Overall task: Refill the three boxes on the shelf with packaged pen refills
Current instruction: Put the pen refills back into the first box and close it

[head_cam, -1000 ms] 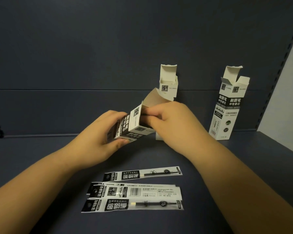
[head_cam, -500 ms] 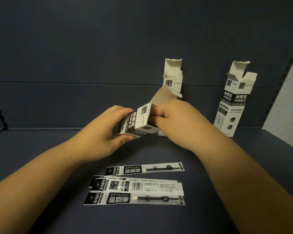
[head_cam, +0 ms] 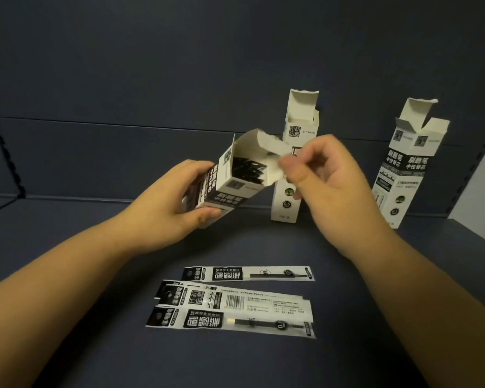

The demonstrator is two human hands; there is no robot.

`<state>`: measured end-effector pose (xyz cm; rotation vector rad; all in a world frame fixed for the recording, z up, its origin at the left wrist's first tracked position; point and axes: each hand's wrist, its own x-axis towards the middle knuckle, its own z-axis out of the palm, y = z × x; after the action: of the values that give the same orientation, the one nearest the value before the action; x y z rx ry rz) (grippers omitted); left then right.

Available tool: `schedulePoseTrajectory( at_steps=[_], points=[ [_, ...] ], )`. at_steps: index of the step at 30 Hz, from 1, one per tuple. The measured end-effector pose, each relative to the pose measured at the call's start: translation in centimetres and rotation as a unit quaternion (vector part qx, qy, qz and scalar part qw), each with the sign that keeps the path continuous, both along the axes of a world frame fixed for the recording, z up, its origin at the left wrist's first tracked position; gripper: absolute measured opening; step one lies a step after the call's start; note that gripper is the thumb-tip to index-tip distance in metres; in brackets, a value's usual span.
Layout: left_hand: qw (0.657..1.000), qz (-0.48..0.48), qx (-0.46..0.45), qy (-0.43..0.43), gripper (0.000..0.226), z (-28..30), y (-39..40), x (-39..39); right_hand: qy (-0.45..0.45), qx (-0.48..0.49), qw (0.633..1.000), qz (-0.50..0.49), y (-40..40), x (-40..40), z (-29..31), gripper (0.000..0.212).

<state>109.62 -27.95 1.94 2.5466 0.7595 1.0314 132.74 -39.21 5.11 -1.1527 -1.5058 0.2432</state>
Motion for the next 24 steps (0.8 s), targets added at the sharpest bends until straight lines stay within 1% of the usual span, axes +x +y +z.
schedulePoseTrajectory(
  at_steps=[2, 4, 5, 6, 8, 9, 10, 11, 14, 16, 18, 20, 24],
  points=[
    [1.000, 0.005, -0.003, -0.001, 0.065, 0.1, 0.0, -0.1, 0.025, -0.030, 0.999, -0.020, 0.1, -0.1, -0.1, 0.037],
    [1.000, 0.009, -0.008, -0.003, 0.058, 0.2, 0.0, -0.1, 0.021, -0.069, 0.997, -0.029, 0.1, 0.1, -0.2, 0.036],
    [1.000, 0.010, -0.012, -0.005, 0.057, 0.3, -0.1, 0.0, -0.013, -0.100, 0.994, -0.038, 0.1, 0.2, -0.3, 0.032],
    [1.000, 0.011, -0.016, -0.008, 0.059, 0.3, -0.1, 0.0, -0.085, -0.143, 0.985, -0.053, 0.2, 0.3, -0.3, 0.029],
    [1.000, 0.011, -0.019, -0.009, 0.062, 0.3, -0.2, 0.0, -0.260, -0.237, 0.934, -0.053, 0.2, 0.3, -0.4, 0.022],
    [1.000, 0.010, -0.022, -0.008, 0.062, 0.3, -0.2, -0.1, -0.315, -0.277, 0.907, -0.029, 0.1, 0.1, -0.5, 0.019],
    [1.000, 0.009, -0.023, -0.007, 0.063, 0.3, -0.1, -0.1, -0.338, -0.310, 0.888, 0.003, -0.1, -0.3, -0.6, 0.018],
    [1.000, 0.009, -0.022, -0.006, 0.064, 0.3, 0.0, -0.2, -0.352, -0.334, 0.874, 0.029, -0.3, -0.7, -0.7, 0.022],
    [1.000, 0.011, -0.018, -0.006, 0.064, 0.3, 0.1, -0.2, -0.412, -0.351, 0.838, 0.071, -0.4, -1.3, -1.0, 0.056],
    [1.000, 0.014, -0.021, -0.007, 0.064, 0.2, 0.1, -0.1, -0.438, -0.354, 0.822, 0.087, -0.5, -1.6, -1.2, 0.072],
    [1.000, 0.015, -0.023, -0.006, 0.064, 0.2, 0.0, 0.0, -0.455, -0.357, 0.810, 0.091, -0.4, -1.6, -1.4, 0.076],
    [1.000, 0.016, -0.021, -0.003, 0.064, 0.2, 0.0, 0.0, -0.450, -0.355, 0.815, 0.089, -0.3, -1.5, -1.7, 0.066],
    [0.999, 0.025, -0.023, 0.004, 0.064, 0.3, -0.2, 0.0, -0.400, -0.368, 0.835, 0.078, 0.0, -1.1, -1.7, 0.042]
  ],
)
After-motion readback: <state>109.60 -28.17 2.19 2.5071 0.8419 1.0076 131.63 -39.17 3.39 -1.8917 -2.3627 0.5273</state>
